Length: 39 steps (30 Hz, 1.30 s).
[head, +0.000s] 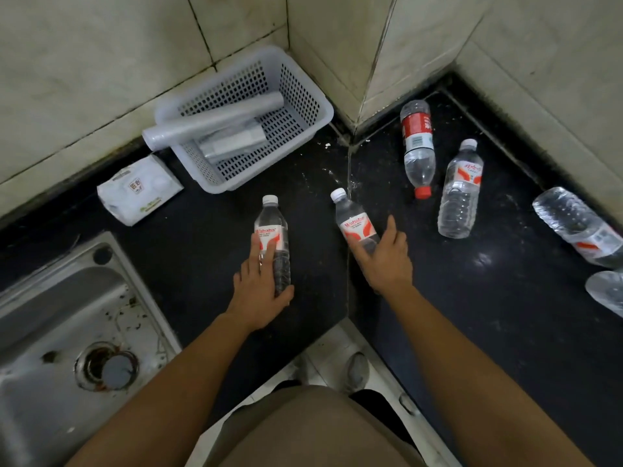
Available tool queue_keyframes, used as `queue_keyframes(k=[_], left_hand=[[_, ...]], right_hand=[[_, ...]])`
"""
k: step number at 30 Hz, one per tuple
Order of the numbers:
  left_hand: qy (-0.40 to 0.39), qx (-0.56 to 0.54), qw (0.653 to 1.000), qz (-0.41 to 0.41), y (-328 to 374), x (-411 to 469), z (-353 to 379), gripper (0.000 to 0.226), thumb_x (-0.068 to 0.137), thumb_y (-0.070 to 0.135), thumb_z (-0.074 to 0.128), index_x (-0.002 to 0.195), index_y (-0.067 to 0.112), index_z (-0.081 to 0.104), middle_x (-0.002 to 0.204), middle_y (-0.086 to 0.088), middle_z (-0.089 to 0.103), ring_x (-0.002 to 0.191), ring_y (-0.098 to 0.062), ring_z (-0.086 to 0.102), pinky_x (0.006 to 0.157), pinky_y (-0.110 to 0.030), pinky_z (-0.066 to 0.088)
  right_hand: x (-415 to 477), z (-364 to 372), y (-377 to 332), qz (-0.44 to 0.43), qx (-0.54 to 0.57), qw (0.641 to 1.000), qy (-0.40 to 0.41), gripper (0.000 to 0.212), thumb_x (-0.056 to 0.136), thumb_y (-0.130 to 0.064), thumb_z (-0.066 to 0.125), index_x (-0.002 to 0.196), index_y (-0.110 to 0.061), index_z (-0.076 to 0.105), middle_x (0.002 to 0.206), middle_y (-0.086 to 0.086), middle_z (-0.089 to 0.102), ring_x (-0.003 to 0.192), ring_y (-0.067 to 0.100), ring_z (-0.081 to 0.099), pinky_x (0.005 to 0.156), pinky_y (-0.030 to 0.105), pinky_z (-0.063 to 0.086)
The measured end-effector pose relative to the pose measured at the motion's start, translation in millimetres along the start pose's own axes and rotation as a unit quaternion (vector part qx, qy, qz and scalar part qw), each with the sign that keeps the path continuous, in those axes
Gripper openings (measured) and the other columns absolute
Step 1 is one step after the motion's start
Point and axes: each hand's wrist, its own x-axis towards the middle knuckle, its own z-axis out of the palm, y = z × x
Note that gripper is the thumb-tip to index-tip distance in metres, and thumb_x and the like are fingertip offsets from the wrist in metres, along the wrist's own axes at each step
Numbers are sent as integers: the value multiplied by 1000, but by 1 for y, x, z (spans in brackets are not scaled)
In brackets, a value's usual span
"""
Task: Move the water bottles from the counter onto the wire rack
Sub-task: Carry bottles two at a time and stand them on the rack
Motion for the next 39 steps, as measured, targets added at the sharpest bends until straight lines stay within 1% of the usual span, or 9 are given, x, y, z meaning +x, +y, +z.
queue_keyframes(k=[5, 11, 14, 18, 22, 26, 29, 33, 39], left_hand=[[37, -180, 982, -36, 8, 3, 0, 111, 79, 11, 78, 157, 27, 1, 167, -4, -12, 152, -33, 10, 123, -47, 11], [-39, -444, 886, -128, 29, -4, -8, 110, 86, -5, 70, 156, 30, -7, 144, -1, 36, 121, -16, 51, 97, -36, 46], [-94, -396, 908, -99, 34, -22, 8, 107, 87, 7, 73, 155, 33, -5, 150, -4, 37, 130, -19, 49, 108, -47, 45], [-133, -248, 956, -85, 30, -32, 26, 97, 73, 60, 63, 153, 51, 9, 149, 4, 42, 143, -24, 31, 119, -58, 25], [-69, -210, 971, -93, 41, -26, 26, 86, 73, 58, 51, 151, 28, 31, 148, -6, 43, 139, -33, 36, 117, -45, 27], [-56, -143, 976, -151, 74, -20, 30, 119, 82, 74, 58, 158, 18, -14, 167, -11, 4, 152, -36, 8, 120, -55, 11], [-13, -100, 981, -168, 80, -17, 35, 129, 71, 85, 57, 156, 23, -18, 166, -15, 4, 152, -37, 7, 118, -61, 9], [28, -88, 975, -200, 62, -21, 32, 133, 67, 85, 62, 157, 23, -13, 166, -15, 5, 153, -37, 5, 118, -62, 10], [54, -88, 977, -188, 43, -23, 22, 111, 84, 65, 64, 159, 18, -3, 166, -16, 8, 152, -35, 7, 118, -60, 10]], right_hand=[[-9, 0, 13, -35, -19, 999, -27, 113, 77, -68, 71, 159, -17, 13, 149, 15, 41, 137, 34, 41, 105, 51, 43], [-23, 7, 28, -89, -89, 991, 46, 75, 87, -63, 64, 137, -11, 49, 124, 16, 54, 112, 33, 54, 90, 48, 51], [-28, 8, 36, -95, -90, 990, 47, 73, 87, -63, 64, 134, -9, 51, 121, 17, 51, 109, 34, 54, 89, 48, 51], [-33, 7, 41, -86, -75, 993, 30, 78, 87, -62, 65, 142, -10, 45, 128, 18, 49, 115, 35, 52, 94, 49, 49], [-41, 5, 41, -69, -53, 995, 39, 85, 90, -62, 62, 150, -9, 34, 134, 16, 51, 122, 33, 52, 98, 49, 48], [-45, 0, 43, -74, -2, 996, 48, 57, 99, -54, 51, 141, -16, 42, 127, 14, 61, 114, 32, 58, 91, 46, 49], [-37, -9, 60, -34, -58, 995, 75, 45, 107, -44, 37, 134, -13, 53, 121, 19, 66, 111, 38, 57, 89, 47, 46], [-26, -29, 79, 45, 6, 996, 75, 47, 109, -39, 30, 138, -10, 54, 137, 21, 49, 118, 42, 54, 96, 50, 45], [-24, -39, 55, -55, -23, 997, 40, 71, 101, -60, 39, 153, -13, 36, 146, 16, 43, 131, 37, 47, 100, 51, 45]])
